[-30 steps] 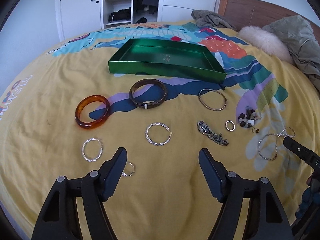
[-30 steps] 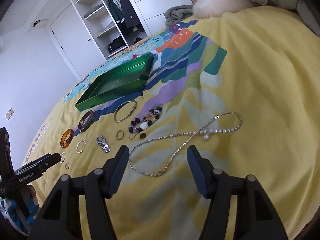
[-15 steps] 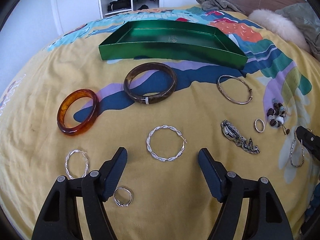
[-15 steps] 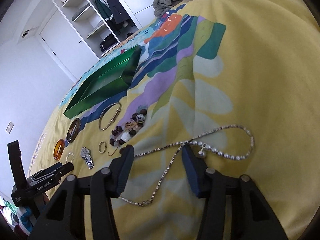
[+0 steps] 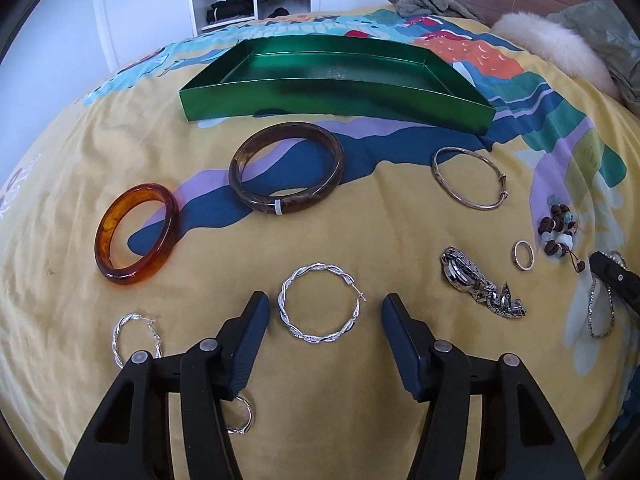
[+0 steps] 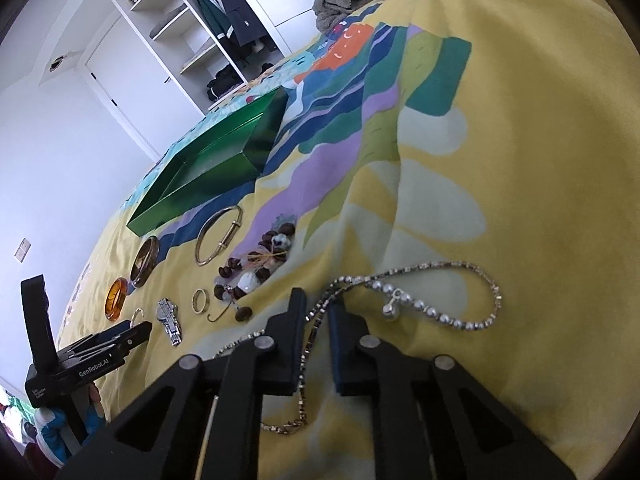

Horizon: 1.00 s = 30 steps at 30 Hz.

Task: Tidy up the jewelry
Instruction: 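Grasp the twisted silver hoop with the left tool while the right tool grasps the rhinestone necklace, then carry the hoop with the left tool while the right tool carries the necklace to the green tray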

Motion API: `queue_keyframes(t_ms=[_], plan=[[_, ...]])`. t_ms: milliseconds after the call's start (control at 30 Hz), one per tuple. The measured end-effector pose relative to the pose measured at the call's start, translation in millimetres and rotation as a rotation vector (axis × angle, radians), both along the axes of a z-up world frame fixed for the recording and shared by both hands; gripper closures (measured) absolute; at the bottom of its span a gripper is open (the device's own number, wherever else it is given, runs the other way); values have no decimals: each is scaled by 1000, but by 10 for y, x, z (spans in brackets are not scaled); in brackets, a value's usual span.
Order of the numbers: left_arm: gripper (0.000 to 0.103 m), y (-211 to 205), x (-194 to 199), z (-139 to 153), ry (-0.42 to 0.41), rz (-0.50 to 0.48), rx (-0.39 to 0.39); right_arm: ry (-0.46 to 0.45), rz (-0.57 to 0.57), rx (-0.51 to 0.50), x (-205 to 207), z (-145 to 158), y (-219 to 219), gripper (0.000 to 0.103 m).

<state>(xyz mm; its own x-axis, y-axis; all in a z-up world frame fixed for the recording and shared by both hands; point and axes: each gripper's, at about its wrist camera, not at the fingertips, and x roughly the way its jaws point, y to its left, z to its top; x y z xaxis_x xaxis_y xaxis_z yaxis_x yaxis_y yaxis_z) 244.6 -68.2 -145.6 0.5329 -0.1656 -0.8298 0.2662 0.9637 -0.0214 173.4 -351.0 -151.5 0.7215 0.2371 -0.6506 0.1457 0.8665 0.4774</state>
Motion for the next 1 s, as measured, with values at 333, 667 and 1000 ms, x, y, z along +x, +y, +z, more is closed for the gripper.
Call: queue_keyframes(t_ms=[333, 667, 1000], plan=[[61, 50, -25, 25, -5, -1, -40, -49, 48, -38, -108, 127, 120, 100], [62, -16, -178, 223, -55, -21, -43, -112, 70, -72, -333, 396, 165, 101], [62, 48, -437, 610, -129, -20, -75, -149, 115, -123, -559, 731, 353, 101]])
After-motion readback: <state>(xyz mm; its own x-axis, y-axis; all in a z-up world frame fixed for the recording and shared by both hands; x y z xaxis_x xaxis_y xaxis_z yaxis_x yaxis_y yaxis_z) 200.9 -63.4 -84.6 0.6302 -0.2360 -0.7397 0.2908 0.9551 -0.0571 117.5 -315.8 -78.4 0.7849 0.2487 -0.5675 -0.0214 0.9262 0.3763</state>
